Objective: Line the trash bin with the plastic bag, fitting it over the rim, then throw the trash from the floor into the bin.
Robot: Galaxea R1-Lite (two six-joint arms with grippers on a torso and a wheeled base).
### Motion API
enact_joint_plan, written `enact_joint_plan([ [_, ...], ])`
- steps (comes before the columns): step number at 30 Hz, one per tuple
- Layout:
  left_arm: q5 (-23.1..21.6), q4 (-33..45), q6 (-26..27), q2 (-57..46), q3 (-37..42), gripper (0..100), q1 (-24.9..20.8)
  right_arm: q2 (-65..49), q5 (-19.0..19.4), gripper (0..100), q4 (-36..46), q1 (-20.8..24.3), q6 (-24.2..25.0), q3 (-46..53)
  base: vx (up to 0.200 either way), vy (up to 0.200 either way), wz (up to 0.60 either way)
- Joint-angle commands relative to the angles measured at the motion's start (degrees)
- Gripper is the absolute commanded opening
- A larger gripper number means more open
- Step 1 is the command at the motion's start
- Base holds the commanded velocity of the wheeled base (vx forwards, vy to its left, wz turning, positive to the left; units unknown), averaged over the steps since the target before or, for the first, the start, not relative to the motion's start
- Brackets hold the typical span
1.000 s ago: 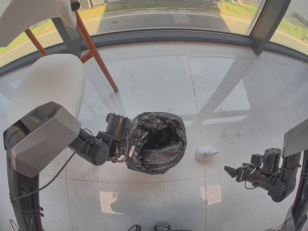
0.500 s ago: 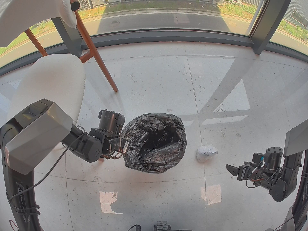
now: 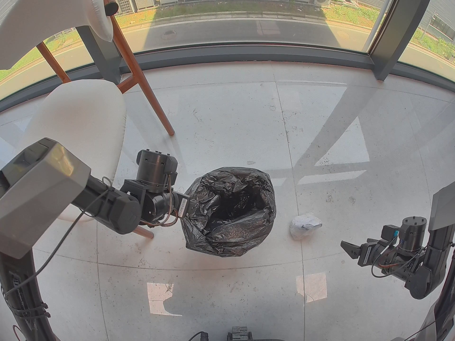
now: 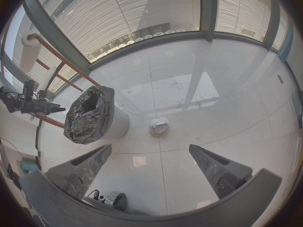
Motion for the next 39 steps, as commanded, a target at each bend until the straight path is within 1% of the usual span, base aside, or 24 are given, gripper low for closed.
enact_joint_plan([
  [1, -1.92, -0.07, -0.04, -9.52, 2.54, 100, -0.30, 5.11, 0.04, 100, -0.16, -2.24, 0.08, -5.35, 0.000, 0.000, 0.00],
  [3, -2.36, 0.02, -0.13, -12.86, 3.77, 100, -0.30, 7.05, -0.05, 100, 0.80, -1.80, -0.01, -9.22, 0.000, 0.000, 0.00],
  [5, -2.36, 0.02, -0.13, -14.35, 4.56, 100, -0.30, 7.84, 0.04, 100, 2.03, -1.45, -0.01, -10.09, 0.000, 0.000, 0.00],
  [7, -2.45, 0.02, -0.13, -18.93, 7.81, 100, -0.30, 9.15, -0.05, 100, 10.65, 0.14, 0.52, -14.67, 0.000, 0.000, 0.00],
  [8, -2.45, 0.02, -0.13, -18.93, 7.81, 100, -0.30, 9.15, -0.05, 100, 10.65, 0.14, 0.52, -14.67, 0.000, 0.000, 0.00],
  [10, -2.54, 0.02, -0.13, -21.91, 10.45, 100, -0.21, 8.89, -0.13, 100, 19.26, 0.49, 2.45, -20.82, 0.000, 0.000, 0.00],
  [11, -2.54, 0.02, -0.66, -23.41, 11.50, 100, -0.21, 8.89, -0.57, 100, 23.57, 0.84, 5.18, -25.30, 0.000, 0.000, 0.00],
  [13, -2.54, 0.11, -2.07, -24.81, 11.76, 100, -0.21, 8.80, -1.80, 100, 29.19, 1.89, 9.66, -30.92, 0.000, 0.000, 0.00],
  [15, -2.54, 0.11, -2.33, -25.08, 11.76, 100, -0.21, 8.72, -2.07, 100, 30.60, 2.16, 10.63, -32.24, 0.000, 0.000, 0.00],
  [16, -2.54, 0.11, -2.95, -25.52, 11.85, 100, -0.12, 8.89, -2.86, 100, 39.91, 3.12, 16.60, -39.71, 0.000, 0.000, 0.00],
  [19, -2.54, 0.11, -3.03, -26.13, 11.68, 100, -0.03, 9.51, -3.04, 100, 48.00, 3.30, 20.91, -46.75, 0.000, 0.000, 0.00],
  [20, -2.54, 0.11, -3.03, -26.48, 11.50, 100, -0.12, 9.95, -3.04, 100, 52.04, 3.21, 23.55, -50.96, 0.000, 0.000, 0.00],
  [22, -2.54, 0.11, -3.03, -27.19, 11.41, 100, -0.21, 11.44, -3.12, 100, 57.40, 3.21, 27.85, -56.85, 0.000, 0.000, 0.00],
  [23, -2.54, 0.11, -3.03, -27.19, 11.41, 100, -0.21, 11.44, -3.12, 100, 57.40, 3.21, 27.85, -56.85, 0.000, 0.000, 0.00],
  [24, -2.63, 0.02, -3.03, -27.80, 11.85, 100, -0.21, 13.29, -3.30, 100, 63.47, 3.30, 32.34, -63.71, 0.000, 0.000, 0.00],
  [26, -2.63, 0.02, -3.03, -27.98, 12.20, 100, -0.12, 15.31, -4.35, 100, 69.27, 3.21, 35.41, -69.51, 0.000, 0.000, 0.00],
  [29, -2.71, 0.02, -3.03, -28.07, 12.29, 100, -0.12, 18.56, -5.85, 100, 74.81, 3.21, 38.40, -76.10, 0.000, 0.000, 0.00],
  [31, -2.71, 0.02, -3.03, -28.07, 12.20, 100, -0.12, 20.32, -6.20, 100, 77.36, 3.21, 39.54, -78.83, 0.000, 0.000, 0.00],
  [34, -2.80, 0.02, -3.03, -28.07, 12.20, 100, -0.12, 22.25, -6.37, 100, 78.94, 3.30, 39.72, -80.76, 0.000, 0.000, 0.00],
  [39, -2.80, 0.02, -3.03, -28.07, 12.12, 100, -0.03, 24.89, -6.99, 100, 79.20, 4.00, 39.46, -82.87, 0.000, 0.000, 0.00],
])
